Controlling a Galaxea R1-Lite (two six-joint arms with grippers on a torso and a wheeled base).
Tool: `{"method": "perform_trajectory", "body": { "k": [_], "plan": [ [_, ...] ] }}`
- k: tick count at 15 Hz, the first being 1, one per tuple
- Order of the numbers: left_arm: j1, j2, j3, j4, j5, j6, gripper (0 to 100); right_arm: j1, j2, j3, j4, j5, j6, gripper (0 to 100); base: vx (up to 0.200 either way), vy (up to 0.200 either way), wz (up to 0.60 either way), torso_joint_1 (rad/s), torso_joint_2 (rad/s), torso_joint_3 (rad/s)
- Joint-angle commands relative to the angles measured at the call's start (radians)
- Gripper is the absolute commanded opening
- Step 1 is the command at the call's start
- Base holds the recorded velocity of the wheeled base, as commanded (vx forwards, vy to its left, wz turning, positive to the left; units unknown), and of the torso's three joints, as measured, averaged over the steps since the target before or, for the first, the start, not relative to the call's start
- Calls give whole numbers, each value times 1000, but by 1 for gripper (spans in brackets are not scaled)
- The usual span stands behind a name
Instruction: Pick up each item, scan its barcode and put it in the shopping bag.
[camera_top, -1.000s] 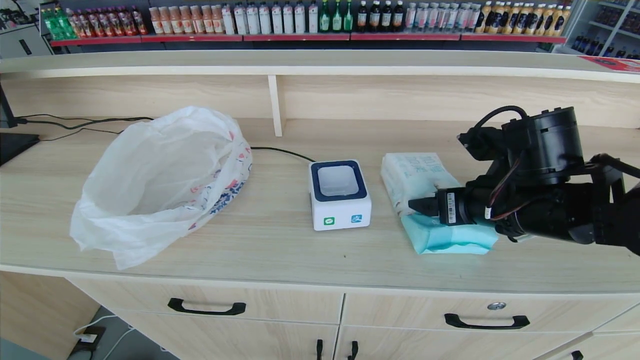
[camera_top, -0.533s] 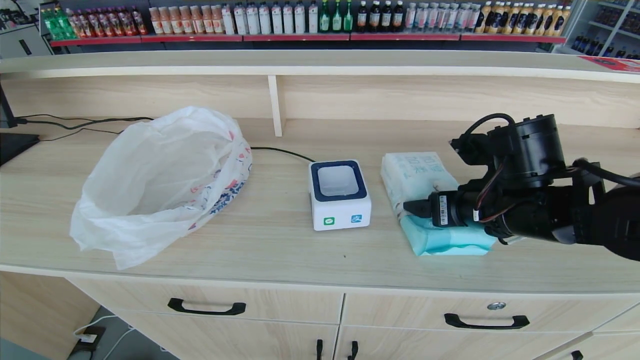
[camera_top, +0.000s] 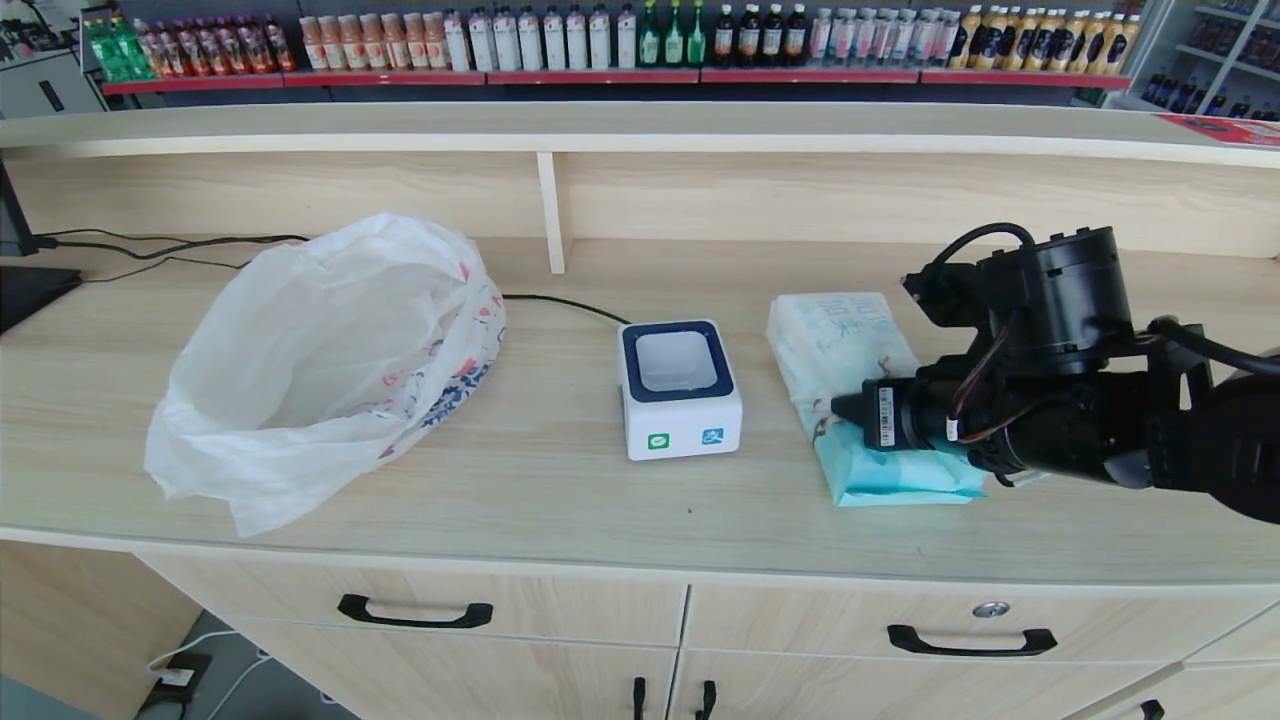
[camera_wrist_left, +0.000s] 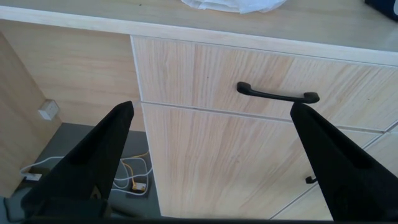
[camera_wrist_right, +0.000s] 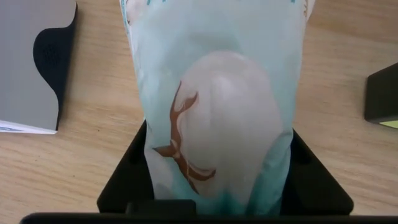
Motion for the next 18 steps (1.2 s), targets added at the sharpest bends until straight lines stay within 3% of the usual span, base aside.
{"method": "perform_trajectory", "body": {
  "k": [1, 9, 11, 13, 18],
  "plan": [
    [0, 0, 0, 0, 0, 0, 100, 1, -11, 2, 4, 2, 1, 0, 0, 0, 0, 0, 0, 0],
    [0, 0, 0, 0, 0, 0, 100, 14, -130, 2, -78, 14, 4, 0, 0, 0, 0, 0, 0, 0],
    [2, 0, 0, 0, 0, 0, 100, 65, -185, 15, -84, 35, 7, 0, 0, 0, 0, 0, 0, 0],
    [0, 0, 0, 0, 0, 0, 100, 123, -260, 98, -174, 58, -16, 0, 0, 0, 0, 0, 0, 0],
    [0, 0, 0, 0, 0, 0, 100, 289, -375, 212, -323, 34, -211, 0, 0, 0, 0, 0, 0, 0]
  ]
}}
